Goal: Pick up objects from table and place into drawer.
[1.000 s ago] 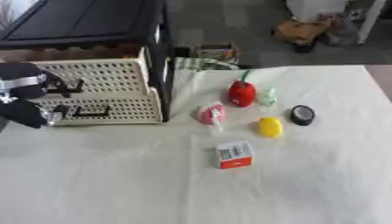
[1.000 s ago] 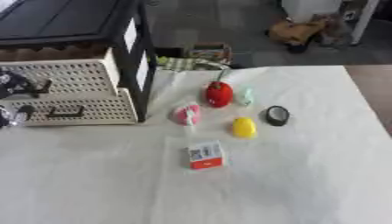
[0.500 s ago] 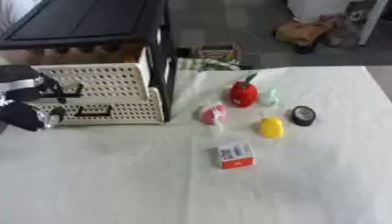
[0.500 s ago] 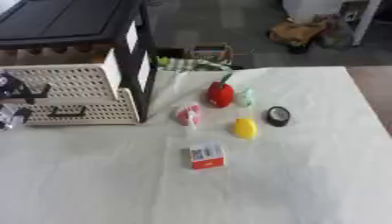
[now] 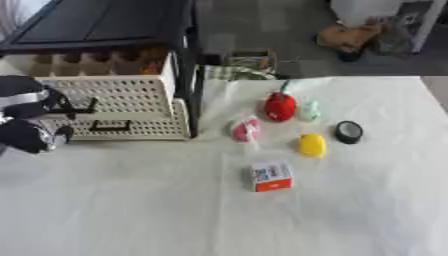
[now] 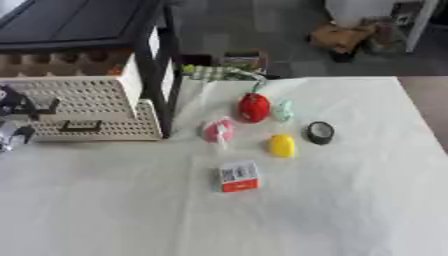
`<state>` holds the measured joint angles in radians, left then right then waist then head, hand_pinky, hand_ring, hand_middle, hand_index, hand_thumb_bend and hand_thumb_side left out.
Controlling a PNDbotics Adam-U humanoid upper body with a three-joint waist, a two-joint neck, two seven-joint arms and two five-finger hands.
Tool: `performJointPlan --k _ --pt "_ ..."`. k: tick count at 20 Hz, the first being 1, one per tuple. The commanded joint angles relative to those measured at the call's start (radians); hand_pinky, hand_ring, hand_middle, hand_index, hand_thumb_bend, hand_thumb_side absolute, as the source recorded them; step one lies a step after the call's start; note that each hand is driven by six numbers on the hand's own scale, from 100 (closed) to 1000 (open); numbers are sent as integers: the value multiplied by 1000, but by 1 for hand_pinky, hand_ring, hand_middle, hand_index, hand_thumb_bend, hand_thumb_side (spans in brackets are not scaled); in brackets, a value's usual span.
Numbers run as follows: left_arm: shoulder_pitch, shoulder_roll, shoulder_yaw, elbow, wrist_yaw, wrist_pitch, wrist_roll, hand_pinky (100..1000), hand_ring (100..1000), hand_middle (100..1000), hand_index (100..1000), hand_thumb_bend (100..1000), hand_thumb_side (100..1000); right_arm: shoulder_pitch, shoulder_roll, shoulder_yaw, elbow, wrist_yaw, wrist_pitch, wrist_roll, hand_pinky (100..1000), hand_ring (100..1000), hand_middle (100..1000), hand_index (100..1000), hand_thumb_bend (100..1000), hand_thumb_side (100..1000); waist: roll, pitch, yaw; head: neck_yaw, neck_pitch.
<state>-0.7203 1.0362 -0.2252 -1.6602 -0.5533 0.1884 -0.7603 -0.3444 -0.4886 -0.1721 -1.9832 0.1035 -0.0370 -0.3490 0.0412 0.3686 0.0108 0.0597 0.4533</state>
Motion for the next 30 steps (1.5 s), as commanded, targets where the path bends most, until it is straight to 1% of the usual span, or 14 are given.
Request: performJointPlan --k 1,3,4,5,20,30 --pt "2 55 11 -33 7 5 4 100 100 100 762 105 408 -8 -18 -12 -17 1 1 -4 729 582 517 720 425 756 -1 -29 3 1 7" --pt "9 59 11 -46 11 7 4 100 100 100 760 105 408 -9 -17 -11 -17 1 1 -4 729 582 518 720 425 756 -2 -30 4 2 8" --pt "14 62 11 -52 11 8 5 100 100 100 759 133 388 -9 -16 -11 -17 1 1 -5 729 582 517 720 429 760 -3 -30 4 2 9" --pt "19 65 11 -59 12 9 6 100 100 100 759 105 408 -9 -16 -12 -17 1 2 -5 730 582 517 720 426 755 -3 -31 4 3 9" --pt "98 104 30 -136 36 48 51 100 100 100 755 105 408 -11 -11 -12 -17 1 3 -8 730 582 518 720 426 750 -8 -38 7 5 7" --pt "150 129 44 -170 19 51 62 100 100 100 746 105 408 -11 -8 -13 -17 0 3 -11 729 583 518 720 425 746 -13 -42 8 5 5"
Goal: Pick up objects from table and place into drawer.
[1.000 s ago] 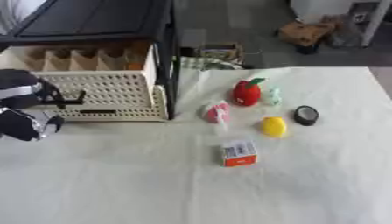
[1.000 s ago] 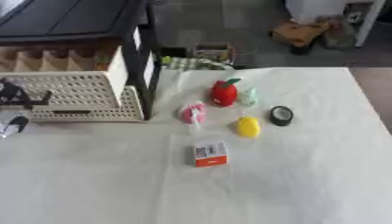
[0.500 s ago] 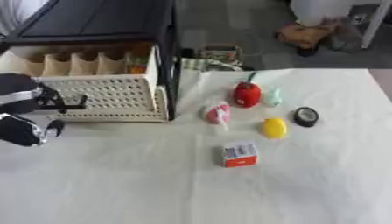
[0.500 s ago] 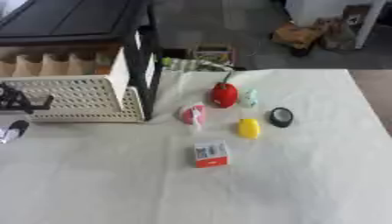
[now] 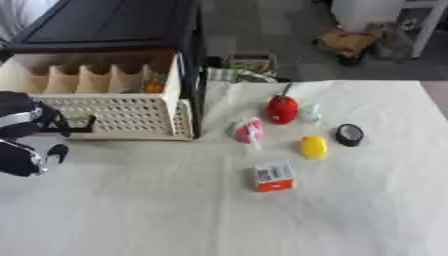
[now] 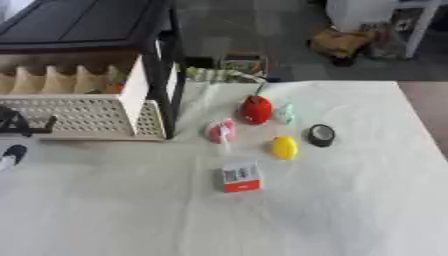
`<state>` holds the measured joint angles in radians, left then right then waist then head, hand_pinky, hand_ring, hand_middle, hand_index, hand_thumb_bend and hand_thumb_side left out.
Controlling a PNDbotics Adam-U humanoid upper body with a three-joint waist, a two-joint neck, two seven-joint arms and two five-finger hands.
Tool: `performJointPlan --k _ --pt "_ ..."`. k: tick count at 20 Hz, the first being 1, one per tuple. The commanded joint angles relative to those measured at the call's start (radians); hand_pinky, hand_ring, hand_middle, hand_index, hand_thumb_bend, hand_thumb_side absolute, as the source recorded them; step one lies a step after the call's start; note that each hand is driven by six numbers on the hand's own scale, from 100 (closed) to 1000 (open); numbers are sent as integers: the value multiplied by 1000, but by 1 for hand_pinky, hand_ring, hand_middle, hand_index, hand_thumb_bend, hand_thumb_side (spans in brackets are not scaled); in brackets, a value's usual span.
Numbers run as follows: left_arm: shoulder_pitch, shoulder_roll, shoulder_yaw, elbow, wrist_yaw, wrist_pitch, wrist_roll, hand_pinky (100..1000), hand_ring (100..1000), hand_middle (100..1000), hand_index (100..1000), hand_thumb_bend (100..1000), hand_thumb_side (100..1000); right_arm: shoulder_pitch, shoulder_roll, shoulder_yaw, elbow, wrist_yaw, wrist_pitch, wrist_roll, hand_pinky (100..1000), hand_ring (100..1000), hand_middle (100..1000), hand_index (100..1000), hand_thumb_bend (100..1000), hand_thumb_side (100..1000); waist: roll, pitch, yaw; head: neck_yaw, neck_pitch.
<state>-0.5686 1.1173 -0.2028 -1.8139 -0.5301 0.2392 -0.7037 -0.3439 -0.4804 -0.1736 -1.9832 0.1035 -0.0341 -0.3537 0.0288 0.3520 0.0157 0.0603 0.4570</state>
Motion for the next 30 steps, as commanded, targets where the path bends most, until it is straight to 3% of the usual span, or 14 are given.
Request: performJointPlan --k 1,18,21,22,23,30 --pt "2 50 23 -20 -3 0 6 100 100 100 744 105 408 -11 -16 -11 -17 0 1 -6 729 582 518 720 426 746 -1 -25 4 5 2" --pt "52 82 30 -140 21 13 15 100 100 100 736 105 408 -10 -12 -12 -17 1 4 -8 728 582 517 720 428 739 -4 -30 7 8 2" --pt "61 87 33 -146 15 14 14 100 100 100 732 105 408 -11 -13 -12 -17 1 3 -9 728 582 518 720 429 740 -5 -31 9 9 2" --pt "65 89 34 -147 13 15 15 100 100 100 733 116 368 -11 -13 -12 -17 1 3 -10 728 582 518 720 429 735 -5 -31 10 9 2" --pt "70 90 36 -146 10 16 16 100 100 100 733 105 408 -11 -13 -12 -17 1 3 -10 728 582 517 720 427 736 -5 -31 10 9 2" --pt "86 95 42 -136 -12 21 23 100 100 100 769 105 408 -13 -12 -12 -17 0 2 -11 727 583 518 720 426 735 -6 -32 10 10 1"
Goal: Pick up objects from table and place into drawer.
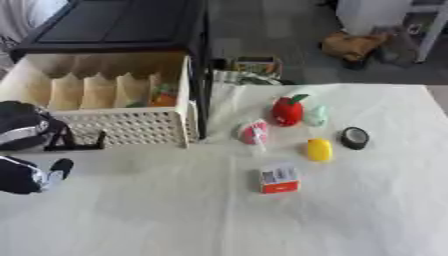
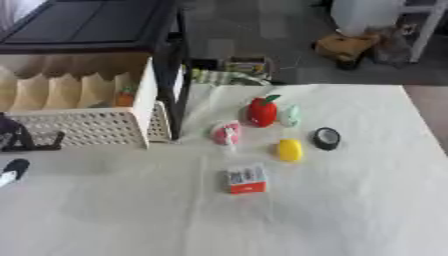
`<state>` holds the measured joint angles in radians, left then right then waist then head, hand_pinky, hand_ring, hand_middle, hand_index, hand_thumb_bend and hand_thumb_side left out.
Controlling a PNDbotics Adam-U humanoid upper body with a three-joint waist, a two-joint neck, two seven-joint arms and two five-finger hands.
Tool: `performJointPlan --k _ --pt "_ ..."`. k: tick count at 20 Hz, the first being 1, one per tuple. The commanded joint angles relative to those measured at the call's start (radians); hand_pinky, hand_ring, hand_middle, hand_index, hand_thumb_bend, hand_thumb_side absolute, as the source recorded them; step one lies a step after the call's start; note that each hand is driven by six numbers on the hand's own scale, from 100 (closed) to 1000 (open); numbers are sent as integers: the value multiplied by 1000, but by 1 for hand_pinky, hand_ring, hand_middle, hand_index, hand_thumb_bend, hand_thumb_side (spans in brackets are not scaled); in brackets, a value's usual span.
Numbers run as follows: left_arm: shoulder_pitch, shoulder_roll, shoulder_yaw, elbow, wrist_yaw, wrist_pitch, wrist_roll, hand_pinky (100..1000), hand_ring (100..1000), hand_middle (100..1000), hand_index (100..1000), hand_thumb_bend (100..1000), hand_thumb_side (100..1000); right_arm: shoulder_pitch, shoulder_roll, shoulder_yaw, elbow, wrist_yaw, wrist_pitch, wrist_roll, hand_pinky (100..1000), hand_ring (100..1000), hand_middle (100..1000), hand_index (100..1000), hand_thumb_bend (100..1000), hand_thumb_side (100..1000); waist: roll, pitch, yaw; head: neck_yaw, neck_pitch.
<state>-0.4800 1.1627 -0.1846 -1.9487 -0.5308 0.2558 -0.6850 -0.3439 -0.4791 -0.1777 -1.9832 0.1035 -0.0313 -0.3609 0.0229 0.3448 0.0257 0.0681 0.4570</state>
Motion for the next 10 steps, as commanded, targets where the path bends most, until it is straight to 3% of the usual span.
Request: performJointPlan --k 1,5,10 --pt "-2 49 24 2 -15 5 6 100 100 100 851 105 408 -13 -13 -8 -17 0 0 -4 727 583 518 720 427 734 0 -25 0 2 0" --pt "0 43 20 12 -3 8 3 100 100 100 993 105 408 -14 -11 -8 -17 1 0 -4 727 583 517 720 431 734 0 -23 -3 3 -1" --pt "-5 37 22 2 75 29 8 100 100 100 1000 105 408 -12 -10 -8 -17 2 1 -3 729 583 516 719 435 735 -3 -21 -5 5 -2"
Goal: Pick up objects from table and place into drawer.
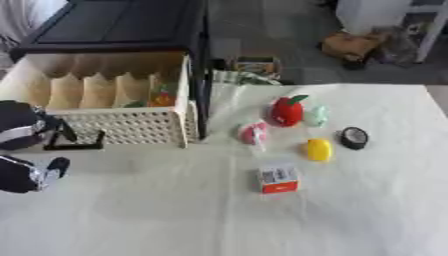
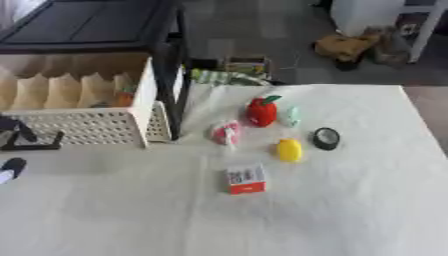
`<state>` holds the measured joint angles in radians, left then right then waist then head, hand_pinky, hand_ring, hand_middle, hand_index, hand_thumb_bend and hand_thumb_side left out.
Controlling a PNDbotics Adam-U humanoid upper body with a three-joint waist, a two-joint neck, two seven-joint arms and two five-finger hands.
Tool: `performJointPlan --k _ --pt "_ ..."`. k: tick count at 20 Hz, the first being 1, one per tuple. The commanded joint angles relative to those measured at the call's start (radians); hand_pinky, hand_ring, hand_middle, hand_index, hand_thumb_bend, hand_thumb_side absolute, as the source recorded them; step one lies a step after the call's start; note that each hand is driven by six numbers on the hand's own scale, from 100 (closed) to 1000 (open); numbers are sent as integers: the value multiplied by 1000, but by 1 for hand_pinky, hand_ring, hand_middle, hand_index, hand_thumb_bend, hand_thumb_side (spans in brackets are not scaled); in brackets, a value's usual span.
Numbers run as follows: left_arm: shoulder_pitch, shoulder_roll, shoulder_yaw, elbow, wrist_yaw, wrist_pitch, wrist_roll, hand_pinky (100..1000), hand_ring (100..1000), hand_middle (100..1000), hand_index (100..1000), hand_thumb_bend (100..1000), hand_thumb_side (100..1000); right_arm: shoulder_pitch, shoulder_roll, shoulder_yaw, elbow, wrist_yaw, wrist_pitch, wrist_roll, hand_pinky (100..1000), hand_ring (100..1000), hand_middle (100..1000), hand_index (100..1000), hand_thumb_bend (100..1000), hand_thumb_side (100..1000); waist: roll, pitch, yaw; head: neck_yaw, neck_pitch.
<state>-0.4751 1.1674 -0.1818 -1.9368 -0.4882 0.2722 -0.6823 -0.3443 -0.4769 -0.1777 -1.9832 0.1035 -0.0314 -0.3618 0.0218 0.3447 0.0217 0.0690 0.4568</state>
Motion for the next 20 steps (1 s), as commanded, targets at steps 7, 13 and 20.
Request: performJointPlan --k 7,13,20 --pt "-6 36 52 -60 101 17 21 100 100 100 984 105 408 -11 -11 -9 -17 4 3 -2 728 583 515 719 438 736 -3 -20 1 2 1" --pt "-3 24 96 -63 150 -16 59 100 100 100 975 105 408 -9 -9 -11 -17 6 5 -4 729 583 515 719 439 735 -6 -21 5 -3 4" --pt "-12 -6 139 -63 205 -82 117 100 100 100 918 105 408 -7 -9 -14 -17 7 5 -7 728 584 516 720 439 738 -10 -23 8 -13 4"
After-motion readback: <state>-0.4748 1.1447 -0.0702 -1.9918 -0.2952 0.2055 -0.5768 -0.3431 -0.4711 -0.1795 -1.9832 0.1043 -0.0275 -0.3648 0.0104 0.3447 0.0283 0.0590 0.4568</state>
